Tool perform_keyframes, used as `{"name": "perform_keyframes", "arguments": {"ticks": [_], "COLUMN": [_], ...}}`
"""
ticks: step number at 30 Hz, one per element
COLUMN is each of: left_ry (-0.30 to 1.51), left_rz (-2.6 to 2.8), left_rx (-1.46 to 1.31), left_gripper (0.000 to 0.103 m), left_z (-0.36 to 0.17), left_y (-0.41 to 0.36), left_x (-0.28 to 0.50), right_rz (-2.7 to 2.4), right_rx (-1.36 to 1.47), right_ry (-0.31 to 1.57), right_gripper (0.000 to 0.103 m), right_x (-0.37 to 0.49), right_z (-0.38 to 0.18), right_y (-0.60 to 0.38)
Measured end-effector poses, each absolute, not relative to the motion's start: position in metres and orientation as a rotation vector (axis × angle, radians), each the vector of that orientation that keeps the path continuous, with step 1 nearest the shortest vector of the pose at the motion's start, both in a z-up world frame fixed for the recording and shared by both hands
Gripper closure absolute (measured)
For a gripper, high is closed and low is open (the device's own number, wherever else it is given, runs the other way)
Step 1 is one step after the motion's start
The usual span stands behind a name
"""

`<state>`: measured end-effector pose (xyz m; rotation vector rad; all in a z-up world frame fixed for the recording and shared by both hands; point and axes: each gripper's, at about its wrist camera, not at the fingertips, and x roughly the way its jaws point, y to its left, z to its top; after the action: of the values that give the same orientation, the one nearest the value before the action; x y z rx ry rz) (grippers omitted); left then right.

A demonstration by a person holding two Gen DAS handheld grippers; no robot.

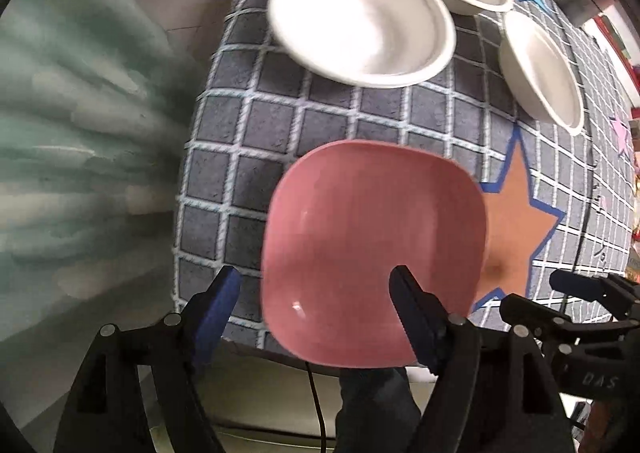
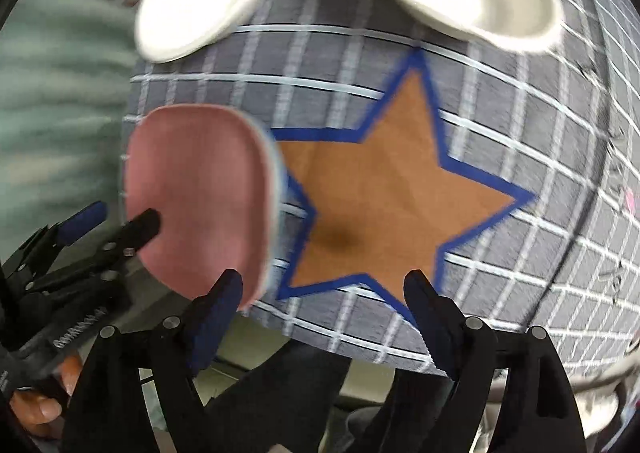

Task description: Organize plates and bowls

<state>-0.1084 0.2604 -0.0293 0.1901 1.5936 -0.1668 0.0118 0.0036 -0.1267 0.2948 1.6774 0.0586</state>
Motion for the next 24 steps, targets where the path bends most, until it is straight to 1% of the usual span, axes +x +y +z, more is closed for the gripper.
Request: {"name": "perform_keyframes", "arguments": {"ticks": [7,13,14,16,19,20,24], "left_ry": [1.554,1.534,1.536,1.531,1.522,1.523,1.534], "left_rz": [-0.280,-0.344,-0.351,-0.373,-0.394,-0.396,-0.385], "left_rx": [0.250,0.267,0.267,0.272,0.277,0.273,0.230], "left_gripper": [0.023,0.023,0.023,0.023,0.023,0.023,0.023], "left_z": [-0.020,-0.003,0.009,0.019,0.045,0.043,0.032], "left_y": [0.239,0.229,0.210,0.199,0.161,0.143,0.115], "left_x": [-0.098,-0.088,-0.095,-0.094,-0.098,-0.097,-0.085], "right_rz": [-0.034,-0.113,-0.121,-0.141,-0.172,-0.181,-0.195], "right_rx": [0.391,0.467,0.476,0.499,0.515,0.517,0.512], "right_ry": [1.662,1.614,1.610,1.598,1.584,1.581,1.571], "right_gripper": [0.019,0.019,0.019,0.019,0.019,0.019,0.019], "right_x": [-0.007,-0.016,-0.019,-0.024,-0.032,-0.033,-0.027], "right_z": [-0.130,-0.122,-0.127,-0.127,-0.122,-0.120,-0.116], "right_y": [-0.033,-0.042,-0.055,-0.058,-0.065,-0.068,-0.086]}}
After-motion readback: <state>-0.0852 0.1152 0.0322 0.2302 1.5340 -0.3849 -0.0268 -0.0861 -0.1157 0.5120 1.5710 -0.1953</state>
